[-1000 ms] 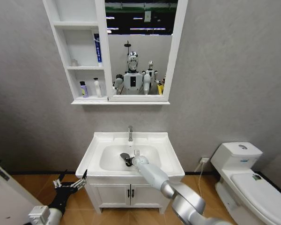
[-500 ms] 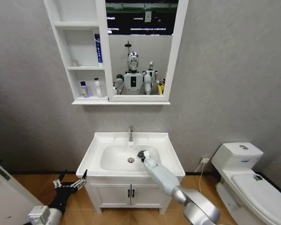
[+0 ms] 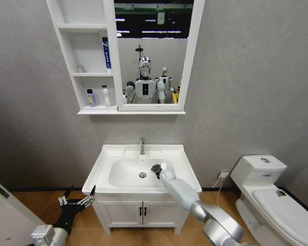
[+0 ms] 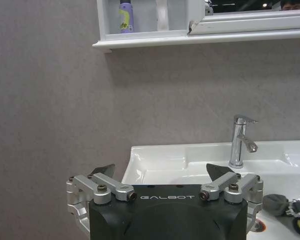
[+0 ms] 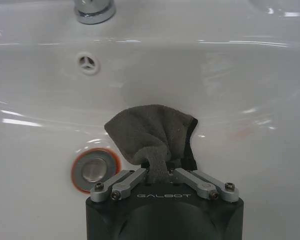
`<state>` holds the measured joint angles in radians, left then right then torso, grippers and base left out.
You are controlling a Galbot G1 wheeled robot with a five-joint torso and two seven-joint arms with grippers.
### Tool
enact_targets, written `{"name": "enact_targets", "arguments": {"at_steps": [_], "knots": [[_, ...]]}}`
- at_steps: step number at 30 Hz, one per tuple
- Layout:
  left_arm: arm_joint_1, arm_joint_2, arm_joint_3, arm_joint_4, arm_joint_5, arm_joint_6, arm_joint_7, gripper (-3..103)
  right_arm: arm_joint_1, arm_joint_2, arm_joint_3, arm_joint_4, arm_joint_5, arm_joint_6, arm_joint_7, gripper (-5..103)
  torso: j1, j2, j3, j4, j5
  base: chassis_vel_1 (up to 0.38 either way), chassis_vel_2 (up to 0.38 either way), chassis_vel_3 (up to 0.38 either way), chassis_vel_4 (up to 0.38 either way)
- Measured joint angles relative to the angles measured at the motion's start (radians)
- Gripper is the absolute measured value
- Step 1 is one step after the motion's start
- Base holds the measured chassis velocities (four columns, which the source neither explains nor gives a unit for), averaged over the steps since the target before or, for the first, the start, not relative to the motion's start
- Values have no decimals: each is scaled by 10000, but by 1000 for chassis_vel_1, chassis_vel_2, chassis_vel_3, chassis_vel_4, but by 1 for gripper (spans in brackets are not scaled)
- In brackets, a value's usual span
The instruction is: Move facial cleanser and shampoo from washbasin to cabinet, then wipe washbasin with towel.
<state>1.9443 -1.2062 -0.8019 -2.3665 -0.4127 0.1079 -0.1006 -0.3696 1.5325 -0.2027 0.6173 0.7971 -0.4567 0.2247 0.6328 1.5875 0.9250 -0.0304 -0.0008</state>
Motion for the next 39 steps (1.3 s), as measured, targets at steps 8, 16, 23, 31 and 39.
{"name": "enact_targets", "arguments": {"at_steps": [8,16,23,31,39], "knots": [[0,0,0,0,0,0,0,100,209,757,-512,-21,1087,-370,-962,7,-1,0,-2,2,2,0,0,0,0],[0,0,0,0,0,0,0,100,-184,781,-500,90,1166,-379,-1153,7,-3,1,-3,2,2,0,0,0,0],[0,0,0,0,0,-1,0,100,-547,227,175,444,732,-441,207,7,-4,2,-5,3,5,0,0,0,0],[0,0,0,0,0,0,-1,100,-848,-845,641,1245,278,-390,1268,7,-5,4,-7,5,5,0,0,0,0],[0,0,0,0,0,-1,-1,100,-683,-421,586,654,-122,-164,865,6,-6,5,-5,-7,-7,0,0,0,0]]}}
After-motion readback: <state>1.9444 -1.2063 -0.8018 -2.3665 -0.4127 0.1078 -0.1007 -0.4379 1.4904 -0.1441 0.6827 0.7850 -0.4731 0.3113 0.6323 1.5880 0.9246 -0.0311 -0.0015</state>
